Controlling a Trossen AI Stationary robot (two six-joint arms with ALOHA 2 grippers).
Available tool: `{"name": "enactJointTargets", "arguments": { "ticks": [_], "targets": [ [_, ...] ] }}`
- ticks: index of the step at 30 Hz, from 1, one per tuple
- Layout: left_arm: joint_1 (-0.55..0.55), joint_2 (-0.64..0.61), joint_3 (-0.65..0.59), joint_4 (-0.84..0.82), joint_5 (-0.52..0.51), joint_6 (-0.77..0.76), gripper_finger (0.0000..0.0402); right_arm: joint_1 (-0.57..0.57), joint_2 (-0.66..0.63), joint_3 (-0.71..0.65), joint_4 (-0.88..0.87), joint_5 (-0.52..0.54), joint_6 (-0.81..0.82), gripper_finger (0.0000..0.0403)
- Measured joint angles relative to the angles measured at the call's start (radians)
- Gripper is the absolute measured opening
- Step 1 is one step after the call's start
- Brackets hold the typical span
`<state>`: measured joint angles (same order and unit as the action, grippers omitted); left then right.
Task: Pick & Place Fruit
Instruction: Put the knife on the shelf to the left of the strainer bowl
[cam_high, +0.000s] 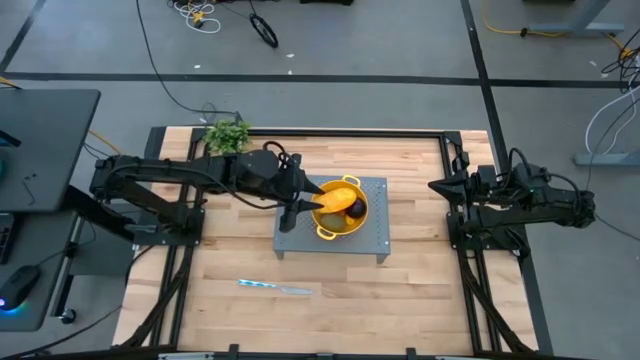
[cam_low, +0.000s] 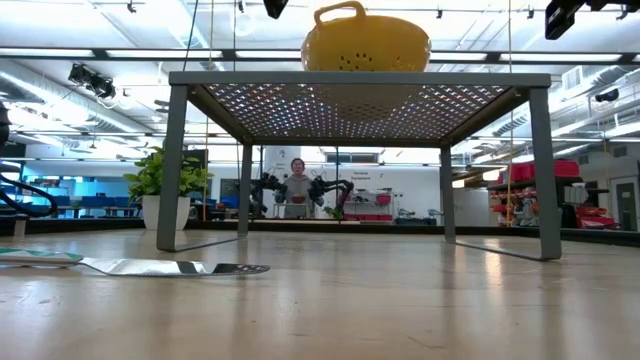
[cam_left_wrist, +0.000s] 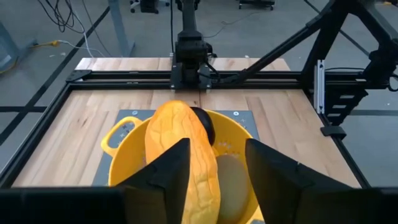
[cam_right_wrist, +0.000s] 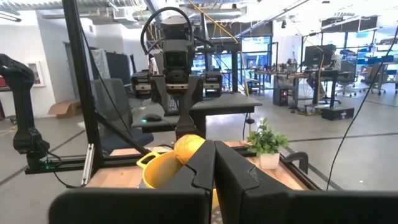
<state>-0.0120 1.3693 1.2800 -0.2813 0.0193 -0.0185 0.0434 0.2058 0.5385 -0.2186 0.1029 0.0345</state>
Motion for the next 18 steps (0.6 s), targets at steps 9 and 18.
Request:
{"name": "enactJointTargets", "arguments": {
  "ticks": [9, 18],
  "targets": [
    [0.000, -0.009, -0.001, 0.000, 0.001, -0.003, 0.0138, 0.000, 0.004, 0.000, 0.065, 0.000, -0.026, 0.0015],
    [0.000, -0.054, -0.001, 0.003, 0.000, -0.008, 0.0100, 0.003, 0.072, 0.000, 0.128, 0.000, -0.035, 0.0015]
  ]
}}
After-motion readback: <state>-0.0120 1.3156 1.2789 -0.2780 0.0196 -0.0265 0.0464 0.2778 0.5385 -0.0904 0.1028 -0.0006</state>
